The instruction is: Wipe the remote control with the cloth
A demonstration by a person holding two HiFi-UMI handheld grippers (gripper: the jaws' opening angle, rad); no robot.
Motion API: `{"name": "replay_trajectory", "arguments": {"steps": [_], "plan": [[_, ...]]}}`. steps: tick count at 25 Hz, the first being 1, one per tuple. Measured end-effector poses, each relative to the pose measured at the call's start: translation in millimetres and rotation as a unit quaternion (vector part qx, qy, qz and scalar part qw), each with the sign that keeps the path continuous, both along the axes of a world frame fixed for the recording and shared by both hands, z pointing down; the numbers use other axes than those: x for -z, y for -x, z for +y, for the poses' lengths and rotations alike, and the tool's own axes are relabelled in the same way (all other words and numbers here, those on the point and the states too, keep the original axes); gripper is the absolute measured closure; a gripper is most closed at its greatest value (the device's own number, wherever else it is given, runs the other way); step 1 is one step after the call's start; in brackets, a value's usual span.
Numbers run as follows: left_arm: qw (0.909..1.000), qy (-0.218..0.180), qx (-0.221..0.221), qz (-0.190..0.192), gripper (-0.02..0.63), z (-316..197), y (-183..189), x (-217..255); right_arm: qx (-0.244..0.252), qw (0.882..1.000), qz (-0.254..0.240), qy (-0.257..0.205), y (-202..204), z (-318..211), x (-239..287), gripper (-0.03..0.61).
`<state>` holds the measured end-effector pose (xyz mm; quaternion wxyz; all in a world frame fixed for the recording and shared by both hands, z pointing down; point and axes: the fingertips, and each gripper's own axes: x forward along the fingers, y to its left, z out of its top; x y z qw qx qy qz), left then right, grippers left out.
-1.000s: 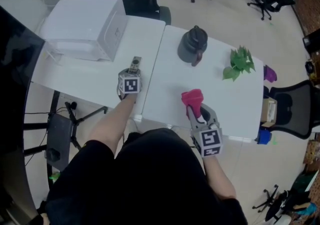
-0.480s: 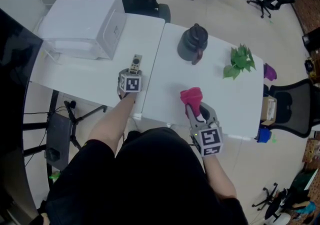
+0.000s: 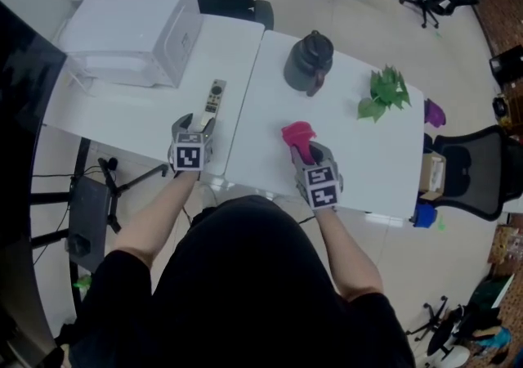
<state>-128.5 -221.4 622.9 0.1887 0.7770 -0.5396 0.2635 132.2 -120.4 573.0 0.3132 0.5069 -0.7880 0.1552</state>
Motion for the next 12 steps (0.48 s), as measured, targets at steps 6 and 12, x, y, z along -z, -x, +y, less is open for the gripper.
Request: {"name": "replay_trajectory", "arguments": {"steps": [6, 12], "plan": [[0.9991, -0.013, -0.022, 0.034, 0.345, 45, 4, 35, 0.005, 0.997, 0.037, 0.073, -2, -19, -74, 0.479], [0.9973, -0.03, -0.036, 0.056, 0.345, 71, -6, 61, 0.007, 0.988, 0.067, 0.138, -5, -20, -122, 0.471]]}}
